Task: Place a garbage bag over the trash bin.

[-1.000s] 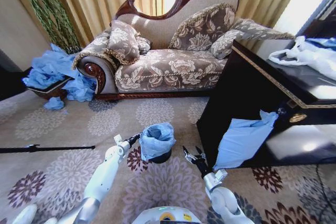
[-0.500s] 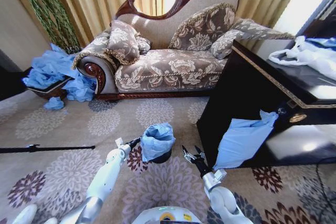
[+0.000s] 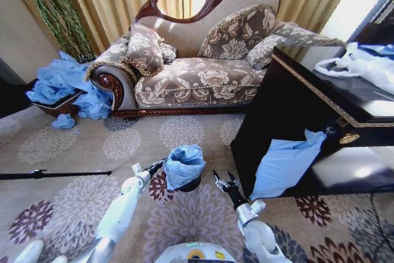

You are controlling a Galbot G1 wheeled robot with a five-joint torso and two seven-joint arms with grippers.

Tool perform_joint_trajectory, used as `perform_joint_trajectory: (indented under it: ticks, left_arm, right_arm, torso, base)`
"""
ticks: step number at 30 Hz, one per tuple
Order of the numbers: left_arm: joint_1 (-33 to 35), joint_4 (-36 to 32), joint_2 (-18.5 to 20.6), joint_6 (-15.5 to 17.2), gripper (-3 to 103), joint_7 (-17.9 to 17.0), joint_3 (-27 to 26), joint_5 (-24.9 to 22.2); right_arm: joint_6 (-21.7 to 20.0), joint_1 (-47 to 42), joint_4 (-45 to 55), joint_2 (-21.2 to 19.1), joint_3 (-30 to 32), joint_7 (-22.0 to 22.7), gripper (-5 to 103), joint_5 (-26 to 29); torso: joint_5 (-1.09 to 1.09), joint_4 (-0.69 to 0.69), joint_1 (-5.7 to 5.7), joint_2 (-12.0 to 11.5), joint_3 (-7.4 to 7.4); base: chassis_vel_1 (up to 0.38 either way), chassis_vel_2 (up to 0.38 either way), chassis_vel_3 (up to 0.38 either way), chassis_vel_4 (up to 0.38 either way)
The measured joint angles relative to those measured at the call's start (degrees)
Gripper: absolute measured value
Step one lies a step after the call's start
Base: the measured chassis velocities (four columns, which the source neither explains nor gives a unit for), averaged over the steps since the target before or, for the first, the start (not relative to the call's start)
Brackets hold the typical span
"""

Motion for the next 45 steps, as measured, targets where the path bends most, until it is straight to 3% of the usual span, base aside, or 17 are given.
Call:
perform_joint_trajectory:
  ticks: [1, 5, 10, 16, 23, 26, 28, 29, 30, 32, 34, 36, 37, 40, 41, 43, 45]
  left_arm:
    - [0.95, -1.91, 0.30, -0.42, 51, 0.43, -0.41, 0.03]
    - [2.47, -5.21, 0.49, -0.67, 56, 0.47, -0.83, 1.06]
    - [7.21, -13.53, 0.48, -1.42, 78, -0.35, -0.48, 6.63]
    - [15.48, -23.06, 0.40, -1.33, 98, -2.10, -2.00, 6.96]
    - [21.28, -29.38, 0.90, -4.20, 100, -3.84, -3.51, 12.22]
    - [24.75, -34.47, 0.32, -7.62, 100, -7.44, -2.71, 20.47]
    - [25.39, -35.54, 0.16, -8.16, 100, -8.47, -2.30, 22.53]
    - [26.47, -37.51, -0.23, -8.99, 100, -11.84, -1.14, 26.28]
    - [26.47, -37.51, -0.23, -8.99, 100, -11.84, -1.14, 26.28]
    - [28.06, -40.24, -1.21, -9.59, 100, -18.66, 0.76, 32.24]
    - [28.61, -40.81, -1.67, -10.55, 98, -20.00, 1.35, 35.12]
    - [29.57, -41.11, -2.14, -14.55, 98, -20.69, 2.40, 43.32]
    - [29.57, -41.11, -2.14, -14.55, 98, -20.69, 2.40, 43.32]
    - [29.59, -39.23, -1.42, -22.16, 100, -18.78, 3.62, 55.70]
    - [29.59, -39.23, -1.42, -22.16, 100, -18.78, 3.62, 55.70]
    - [29.29, -38.45, -0.71, -25.74, 100, -17.74, 4.57, 62.16]
    - [29.14, -38.18, -0.51, -26.79, 100, -17.60, 4.95, 64.30]
  right_arm:
    - [-0.23, -0.32, -0.04, 0.85, -0.43, -0.30, 100, 0.75]
    - [-0.59, -0.37, -0.96, 2.04, -1.04, -0.94, 100, 1.20]
    - [-0.29, -0.32, -3.63, 4.53, -0.91, -1.71, 100, 0.79]
    - [-0.17, 0.06, -4.26, 4.44, -0.36, -1.71, 100, 0.78]
    - [0.05, -0.01, -4.58, 4.00, -0.20, -1.77, 100, 0.68]
    - [0.17, 0.02, -4.76, 3.54, 0.00, -1.79, 100, 0.59]
    - [0.18, 0.04, -4.77, 3.45, 0.06, -1.79, 100, 0.59]
    - [0.19, 0.13, -4.80, 3.29, 0.16, -1.79, 100, 0.57]
    - [0.19, 0.13, -4.80, 3.29, 0.16, -1.79, 100, 0.57]
    - [0.20, 0.24, -4.80, 3.22, 0.26, -1.79, 100, 0.51]
    - [0.20, 0.25, -4.81, 3.23, 0.27, -1.79, 100, 0.45]
    - [0.24, 0.23, -4.90, 3.32, 0.29, -1.78, 100, 0.34]
    - [0.24, 0.23, -4.90, 3.32, 0.29, -1.78, 100, 0.34]
    - [0.31, 0.18, -5.11, 3.25, 0.39, -1.78, 100, 0.23]
    - [0.31, 0.18, -5.11, 3.25, 0.39, -1.78, 100, 0.23]
    - [0.34, 0.22, -5.23, 3.23, 0.42, -1.77, 100, 0.11]
    - [0.34, 0.25, -5.27, 3.24, 0.44, -1.76, 100, 0.07]
  torso:
    - [0.00, 0.00, 0.00, 0.00, 0.00]
    - [0.00, 0.01, 0.00, 0.00, 0.00]
    - [0.00, -0.03, 0.00, 0.00, 0.00]
    - [0.00, 0.02, 0.00, 0.00, 0.00]
    - [0.01, 0.01, 0.00, 0.00, 0.00]
    - [0.01, 0.00, 0.00, 0.00, 0.00]
    - [0.01, 0.00, 0.00, 0.00, 0.00]
    - [0.01, 0.00, 0.00, 0.00, 0.00]
    - [0.01, 0.00, 0.00, 0.00, 0.00]
    - [0.02, 0.00, 0.00, 0.00, 0.00]
    - [0.01, 0.00, 0.00, 0.00, 0.00]
    - [0.02, 0.00, 0.00, 0.00, 0.00]
    - [0.02, 0.00, 0.00, 0.00, 0.00]
    - [0.01, 0.00, 0.00, 0.00, 0.00]
    - [0.01, 0.00, 0.00, 0.00, 0.00]
    - [0.02, 0.00, 0.00, 0.00, 0.00]
    - [0.02, 0.00, 0.00, 0.00, 0.00]
  base:
    - [0.000, 0.000, 0.000, 0.000]
    - [0.000, 0.000, 0.000, 0.000]
    - [0.000, 0.000, 0.000, 0.000]
    - [0.000, 0.000, 0.000, 0.000]
    - [0.000, 0.000, 0.000, 0.000]
    - [0.000, 0.000, 0.000, 0.000]
    - [0.000, 0.000, 0.000, 0.000]
    - [0.000, 0.000, 0.000, 0.000]
    - [0.000, 0.000, 0.000, 0.000]
    - [0.000, 0.000, 0.000, 0.000]
    - [0.000, 0.000, 0.000, 0.000]
    - [0.000, 0.000, 0.000, 0.000]
    - [0.000, 0.000, 0.000, 0.000]
    - [0.000, 0.000, 0.000, 0.000]
    - [0.000, 0.000, 0.000, 0.000]
    - [0.000, 0.000, 0.000, 0.000]
    - [0.000, 0.000, 0.000, 0.000]
